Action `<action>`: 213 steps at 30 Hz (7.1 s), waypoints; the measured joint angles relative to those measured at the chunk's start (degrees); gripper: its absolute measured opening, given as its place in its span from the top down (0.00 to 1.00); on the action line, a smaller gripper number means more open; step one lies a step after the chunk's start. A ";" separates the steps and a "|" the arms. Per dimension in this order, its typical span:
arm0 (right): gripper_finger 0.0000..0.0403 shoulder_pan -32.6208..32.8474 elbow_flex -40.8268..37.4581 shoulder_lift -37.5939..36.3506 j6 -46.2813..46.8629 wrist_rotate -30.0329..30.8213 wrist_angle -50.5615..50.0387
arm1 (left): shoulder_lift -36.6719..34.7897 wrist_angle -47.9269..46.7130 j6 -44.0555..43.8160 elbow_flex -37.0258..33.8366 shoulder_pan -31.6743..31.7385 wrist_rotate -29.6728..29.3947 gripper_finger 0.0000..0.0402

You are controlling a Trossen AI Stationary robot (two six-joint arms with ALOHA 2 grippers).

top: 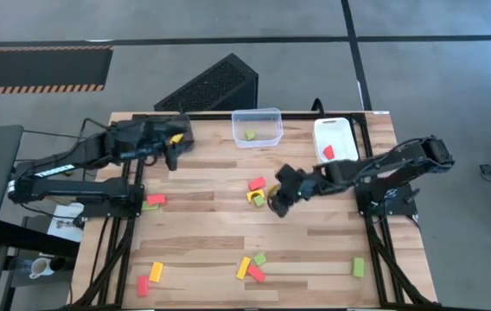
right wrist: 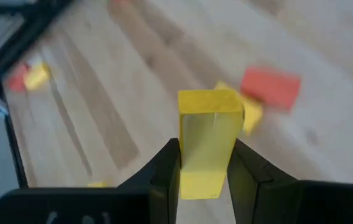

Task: Sort & place blocks by color
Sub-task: Put the yellow block into the black bin, then put the orange block into the white bin

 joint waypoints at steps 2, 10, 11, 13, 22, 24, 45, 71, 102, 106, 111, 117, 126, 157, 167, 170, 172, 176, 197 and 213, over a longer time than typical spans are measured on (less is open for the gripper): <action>0.73 -2.80 0.02 0.00 -3.87 -0.10 2.35 | -0.90 -2.64 0.06 -0.11 0.62 -2.71 0.44; 0.73 -14.81 0.02 0.00 -15.89 -4.39 14.39 | -2.89 -11.89 -0.33 -0.84 1.46 -10.80 0.44; 0.73 -16.13 0.02 0.02 -17.03 -5.34 15.75 | -3.08 -12.81 -0.92 -1.41 1.46 -11.59 0.44; 0.73 -18.44 0.07 1.33 -18.84 -6.77 19.95 | -3.43 -14.66 -2.16 -2.68 1.46 -12.78 0.44; 0.73 -25.57 3.48 11.60 -19.29 -13.92 38.38 | -5.46 -17.09 -10.10 -7.68 1.46 -13.28 0.44; 0.73 -26.13 7.51 15.28 -19.22 -15.25 38.52 | -5.65 -17.50 -11.87 -8.78 1.48 -12.83 0.44; 0.73 -27.97 63.22 61.04 -16.86 -25.97 26.94 | -7.42 -23.81 -19.45 -11.17 1.44 -10.62 0.44; 0.49 -28.47 74.29 70.36 -18.59 -16.63 25.32 | -7.42 -24.22 -22.30 -11.17 1.40 -7.32 0.44; 0.52 -27.65 74.29 46.16 -52.48 -40.80 -46.74 | -4.79 -28.13 -14.91 -11.17 0.60 18.27 0.44; 0.54 -25.14 74.29 43.32 -56.23 -40.77 -57.47 | -1.13 -27.98 -12.39 -11.17 -0.72 18.56 0.44; 0.58 -21.09 74.29 40.22 -58.23 -40.76 -64.49 | 5.33 -29.98 -8.34 -11.17 -2.38 20.37 0.44; 0.62 -16.52 74.29 36.62 -57.86 -40.68 -64.94 | 14.01 -36.81 -3.97 -11.17 -2.79 20.07 0.44; 0.71 -10.73 73.93 30.20 -53.67 -33.37 -64.98 | 24.78 -39.68 -1.04 -11.17 -2.80 19.87 0.44; 0.76 -0.82 9.79 -18.20 -14.77 -10.56 -37.19 | 46.11 -37.25 -1.55 -10.79 -10.75 17.64 0.69; 0.76 3.94 -0.87 -23.04 -6.52 -8.96 -31.50 | 46.09 -37.20 -1.66 -1.99 -10.75 16.51 0.76; 0.76 5.38 -2.45 -23.02 -4.18 -8.93 -31.41 | 46.09 -37.16 -1.01 3.12 -10.75 16.74 0.73; 0.76 6.49 -3.26 -22.99 -2.76 -8.86 -31.24 | 46.07 -36.09 0.07 6.94 -10.75 16.73 0.70; 0.76 9.26 -3.67 -22.75 0.10 -6.34 -31.09 | 46.04 -29.69 2.98 14.01 -10.73 16.73 0.72; 0.76 24.42 -3.61 -22.85 12.42 13.76 -28.27 | 49.83 20.41 5.99 22.51 -5.70 16.62 0.75; 0.76 28.62 -3.61 -22.66 18.71 21.47 -25.01 | 78.66 33.07 3.80 43.31 -2.63 28.49 0.75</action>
